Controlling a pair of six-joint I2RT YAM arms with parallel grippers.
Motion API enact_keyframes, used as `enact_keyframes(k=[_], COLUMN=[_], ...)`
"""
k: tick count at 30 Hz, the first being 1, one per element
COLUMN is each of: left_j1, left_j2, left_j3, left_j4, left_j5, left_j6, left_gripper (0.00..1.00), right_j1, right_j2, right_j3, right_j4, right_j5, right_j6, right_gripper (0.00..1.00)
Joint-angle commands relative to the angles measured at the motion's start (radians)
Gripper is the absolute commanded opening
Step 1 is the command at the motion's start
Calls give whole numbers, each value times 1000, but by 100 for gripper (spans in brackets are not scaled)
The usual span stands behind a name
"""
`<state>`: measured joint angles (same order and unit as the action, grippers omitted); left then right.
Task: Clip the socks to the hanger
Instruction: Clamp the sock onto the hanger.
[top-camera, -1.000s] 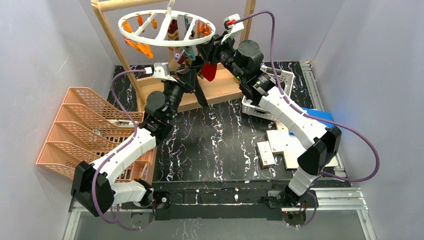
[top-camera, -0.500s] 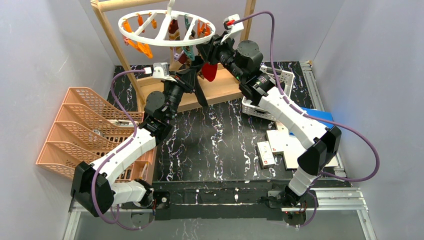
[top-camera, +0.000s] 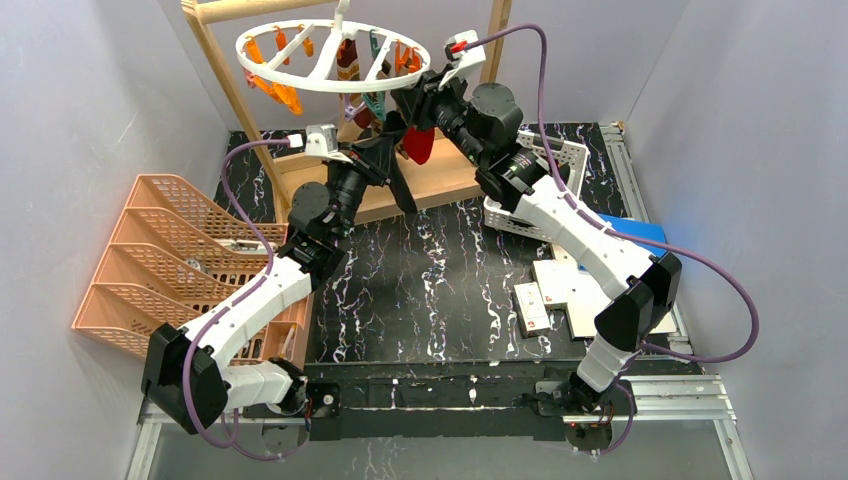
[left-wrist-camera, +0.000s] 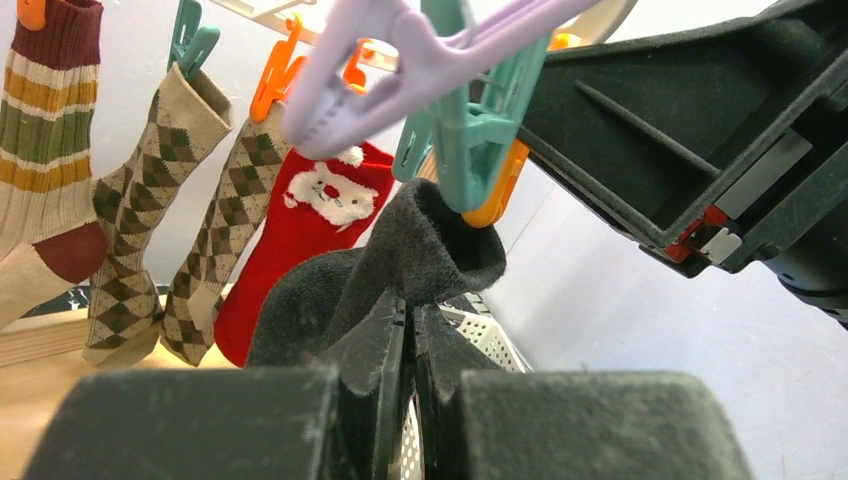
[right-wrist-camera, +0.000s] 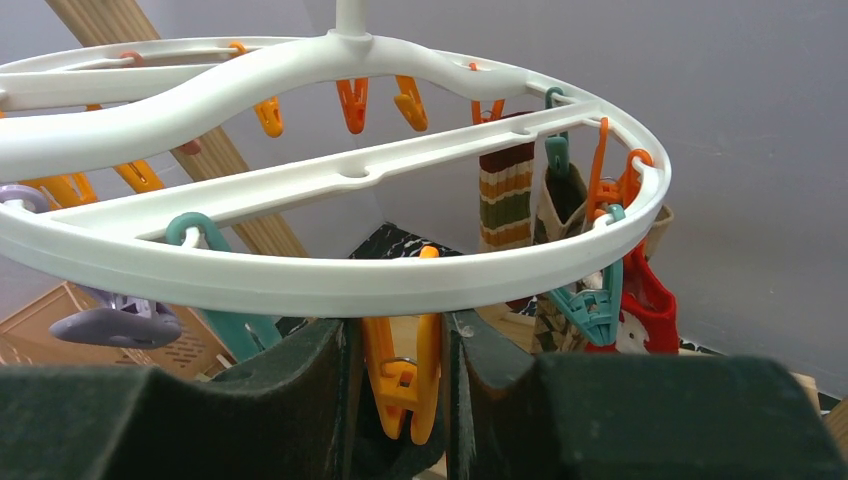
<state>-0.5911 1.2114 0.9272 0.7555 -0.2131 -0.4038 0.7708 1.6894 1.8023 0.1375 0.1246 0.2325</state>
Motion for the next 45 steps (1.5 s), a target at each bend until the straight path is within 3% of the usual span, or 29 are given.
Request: enact_keyframes(k=[1,45], left_j1=[-2,-3], left_j2=[-45,-24], left_j3=[46,49], left_j4=[44,48], left_j5=[-4,28], left_j6=[-4,-29], left_gripper=[0,0], right_j1=[6,22], right_j2=[-4,6], right_j3=[11,6], right_j4=[36,20], right_j5=[33,17], right_j6=[3,27], right_gripper=[1,1])
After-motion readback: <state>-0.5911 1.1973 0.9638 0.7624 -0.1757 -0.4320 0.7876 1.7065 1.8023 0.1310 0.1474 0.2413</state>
